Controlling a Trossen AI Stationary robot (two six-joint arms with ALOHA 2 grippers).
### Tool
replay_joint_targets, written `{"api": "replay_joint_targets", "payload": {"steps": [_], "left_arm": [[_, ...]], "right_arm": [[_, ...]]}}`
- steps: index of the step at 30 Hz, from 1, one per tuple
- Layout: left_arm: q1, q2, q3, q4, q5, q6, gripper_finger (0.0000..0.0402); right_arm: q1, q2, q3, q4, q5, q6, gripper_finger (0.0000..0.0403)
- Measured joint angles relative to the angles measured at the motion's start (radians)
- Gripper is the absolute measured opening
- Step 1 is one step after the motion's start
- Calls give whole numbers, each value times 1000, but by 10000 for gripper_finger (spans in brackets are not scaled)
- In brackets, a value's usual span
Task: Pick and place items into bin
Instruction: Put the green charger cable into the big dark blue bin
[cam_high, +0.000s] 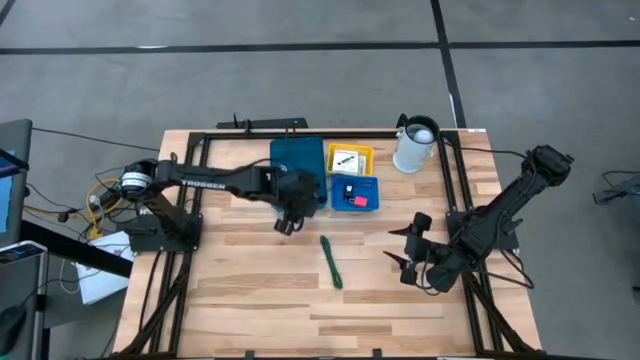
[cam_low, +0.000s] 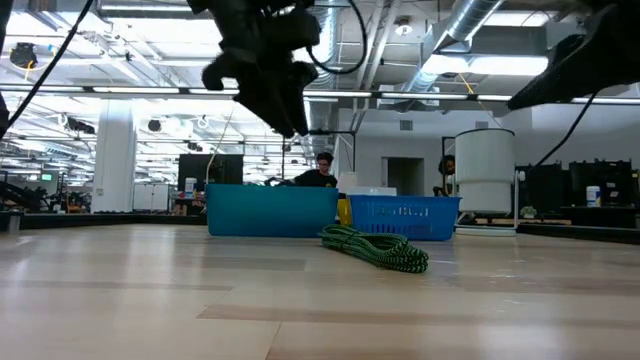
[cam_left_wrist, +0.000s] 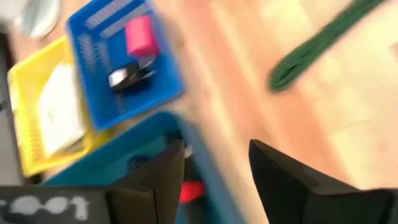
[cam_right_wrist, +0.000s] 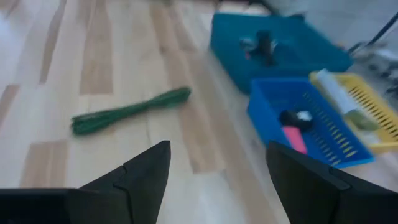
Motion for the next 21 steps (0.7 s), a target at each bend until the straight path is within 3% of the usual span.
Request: {"api": "replay_joint_targets", "payload": {"steps": [9, 14, 21], "left_arm": [[-25, 4, 0, 23, 17, 0, 171], [-47, 92, 4, 61, 74, -12, 171], [-134, 250, 56, 43, 75, 67, 171]], "right_arm": [[46, 0, -46, 149, 171, -45, 260], [44, 1, -49, 187, 171, -86, 260], [53, 1, -49, 192, 166, -105, 260]]}}
